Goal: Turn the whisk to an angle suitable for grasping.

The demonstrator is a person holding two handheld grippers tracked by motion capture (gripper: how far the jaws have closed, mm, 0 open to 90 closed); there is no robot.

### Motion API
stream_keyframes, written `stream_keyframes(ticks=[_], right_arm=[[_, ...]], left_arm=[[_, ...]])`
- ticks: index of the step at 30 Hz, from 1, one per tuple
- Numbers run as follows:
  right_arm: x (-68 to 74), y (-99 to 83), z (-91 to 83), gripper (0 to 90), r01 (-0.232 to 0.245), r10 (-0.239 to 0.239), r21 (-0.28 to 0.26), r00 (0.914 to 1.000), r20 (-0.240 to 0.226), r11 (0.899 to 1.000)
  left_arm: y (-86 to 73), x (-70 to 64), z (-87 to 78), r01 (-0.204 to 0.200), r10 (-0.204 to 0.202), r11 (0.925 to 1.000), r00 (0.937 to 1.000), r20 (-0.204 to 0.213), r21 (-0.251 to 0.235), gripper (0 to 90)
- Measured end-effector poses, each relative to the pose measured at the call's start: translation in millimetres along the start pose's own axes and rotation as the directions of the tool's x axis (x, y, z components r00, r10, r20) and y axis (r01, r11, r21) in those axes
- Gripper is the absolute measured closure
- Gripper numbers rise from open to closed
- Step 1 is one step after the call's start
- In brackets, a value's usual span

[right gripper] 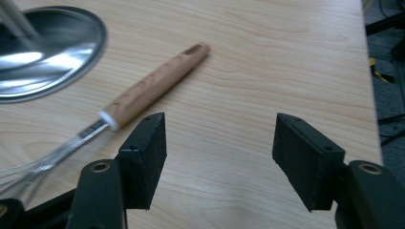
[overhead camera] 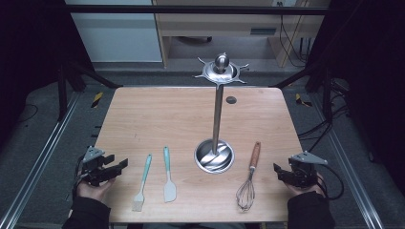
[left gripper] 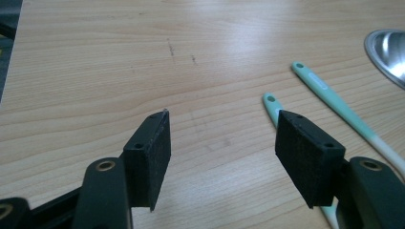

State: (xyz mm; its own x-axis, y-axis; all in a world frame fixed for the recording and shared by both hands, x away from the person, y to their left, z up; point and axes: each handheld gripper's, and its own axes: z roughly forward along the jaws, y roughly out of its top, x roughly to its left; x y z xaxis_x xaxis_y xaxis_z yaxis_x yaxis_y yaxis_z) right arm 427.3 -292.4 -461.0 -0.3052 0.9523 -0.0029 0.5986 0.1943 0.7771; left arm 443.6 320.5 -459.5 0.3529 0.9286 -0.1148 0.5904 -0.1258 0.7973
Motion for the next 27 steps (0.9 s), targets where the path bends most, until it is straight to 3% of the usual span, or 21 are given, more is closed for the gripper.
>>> stream_keyframes(ticks=[7,11,14,24,27], right_arm=[[17.5,7.1,-2.1,38.9,0.003,-0.003,-0.001,0.9983,-0.058,1.0],[26.9,10.0,-0.5,39.8,0.029,-0.028,0.007,0.9979,-0.059,1.0],[32.2,13.1,-0.7,40.4,0.023,-0.022,0.015,0.9978,-0.062,1.0],[43.7,19.6,6.6,41.9,0.009,-0.007,0.038,0.9984,-0.056,0.999],[48.4,23.2,15.8,42.5,0.009,-0.007,0.06,0.9989,-0.046,0.998]], left_arm=[[0.2,-8.6,-3.5,-0.007,0.007,1.0,1.0,0.007,0.005,37.7],[0.3,-11.0,-3.8,-0.015,0.015,0.9998,0.9998,0.009,0.013,37.4],[0.2,-13.1,-2.8,-0.039,0.039,0.9989,0.9992,0.008,0.026,37.3],[0.7,-14.5,-1.6,-0.043,0.043,0.9982,0.999,-0.007,0.042,37.7],[0.9,-14.9,-0.5,-0.051,0.052,0.9974,0.9986,-0.015,0.051,37.9]])
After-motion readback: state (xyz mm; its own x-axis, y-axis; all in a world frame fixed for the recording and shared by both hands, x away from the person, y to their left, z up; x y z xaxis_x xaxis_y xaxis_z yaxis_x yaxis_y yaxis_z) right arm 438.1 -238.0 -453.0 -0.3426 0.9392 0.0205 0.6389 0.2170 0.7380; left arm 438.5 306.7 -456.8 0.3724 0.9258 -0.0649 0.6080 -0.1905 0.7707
